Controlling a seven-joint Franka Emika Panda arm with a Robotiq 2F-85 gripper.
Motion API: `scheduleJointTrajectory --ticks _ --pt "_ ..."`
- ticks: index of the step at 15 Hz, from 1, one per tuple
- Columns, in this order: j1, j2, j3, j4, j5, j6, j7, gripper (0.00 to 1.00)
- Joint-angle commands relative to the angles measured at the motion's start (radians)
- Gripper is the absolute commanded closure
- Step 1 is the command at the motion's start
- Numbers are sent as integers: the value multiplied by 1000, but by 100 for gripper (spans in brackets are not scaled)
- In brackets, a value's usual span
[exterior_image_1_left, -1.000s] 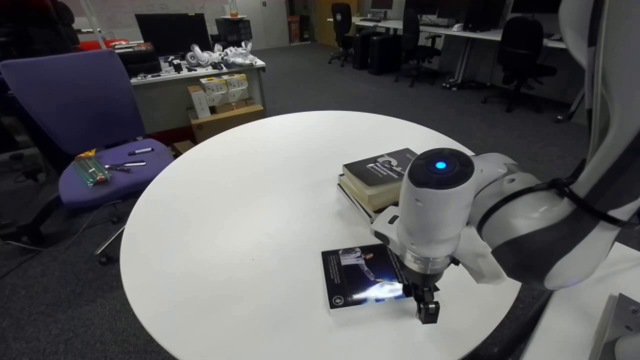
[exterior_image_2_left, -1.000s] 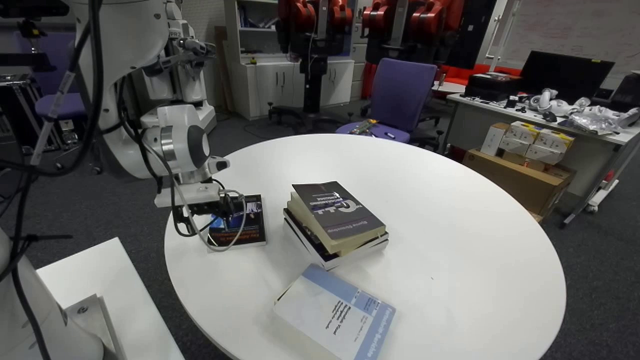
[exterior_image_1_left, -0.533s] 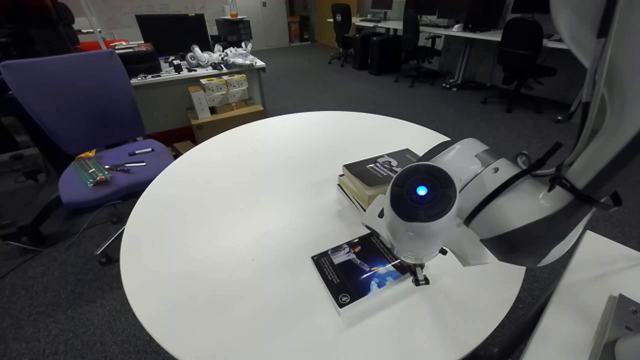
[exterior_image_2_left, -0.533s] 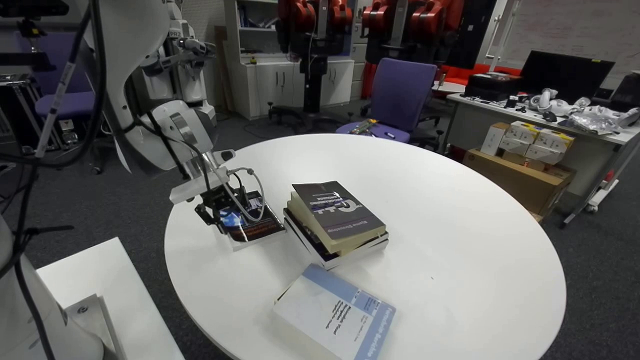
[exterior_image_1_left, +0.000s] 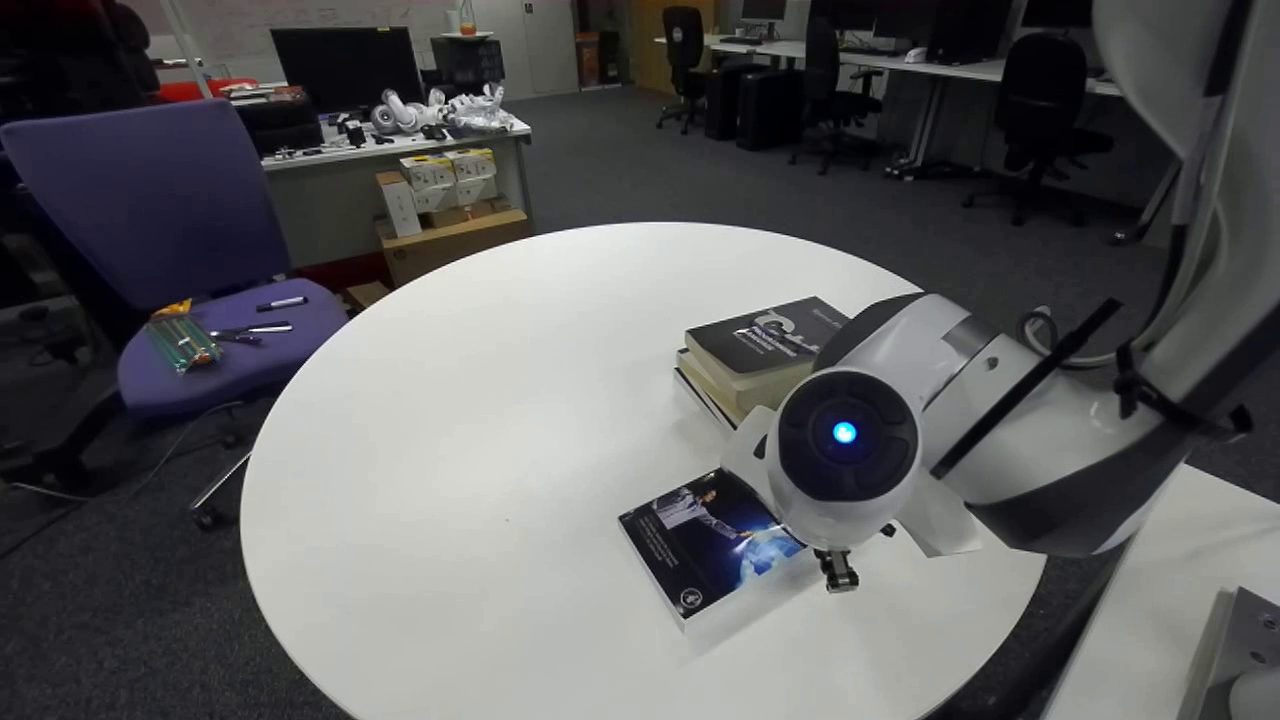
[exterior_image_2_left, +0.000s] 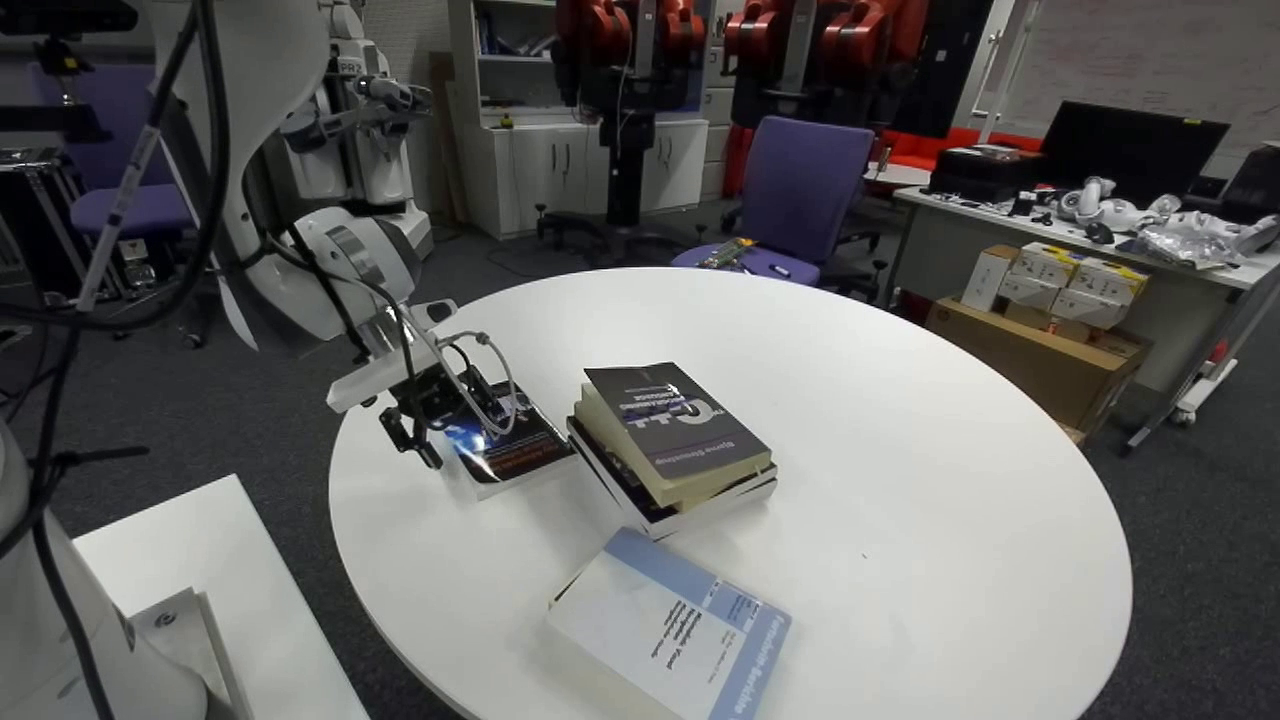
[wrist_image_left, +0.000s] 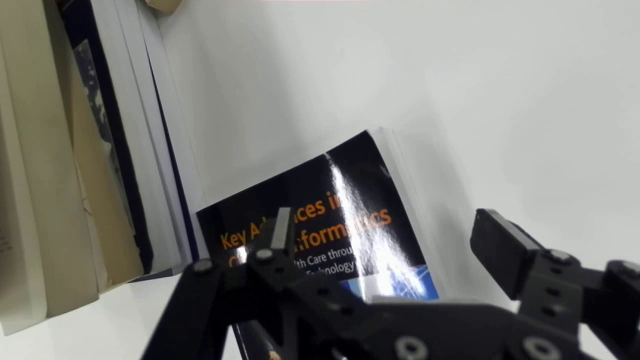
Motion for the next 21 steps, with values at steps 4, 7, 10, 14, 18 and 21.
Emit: scheduleJointTrajectory --ticks 4,7,10,14,18,21 --pt "-14 50 -3 24 -9 30 -11 0" --pt "-12 82 -23 67 -47 20 -2 0" --pt "-10 107 -44 123 -114 1 -9 25" --pt "-6 120 -34 155 -161 25 24 47" --pt "-6 125 -24 172 -175 61 32 76" --pt "-5 131 -25 183 -179 80 34 100"
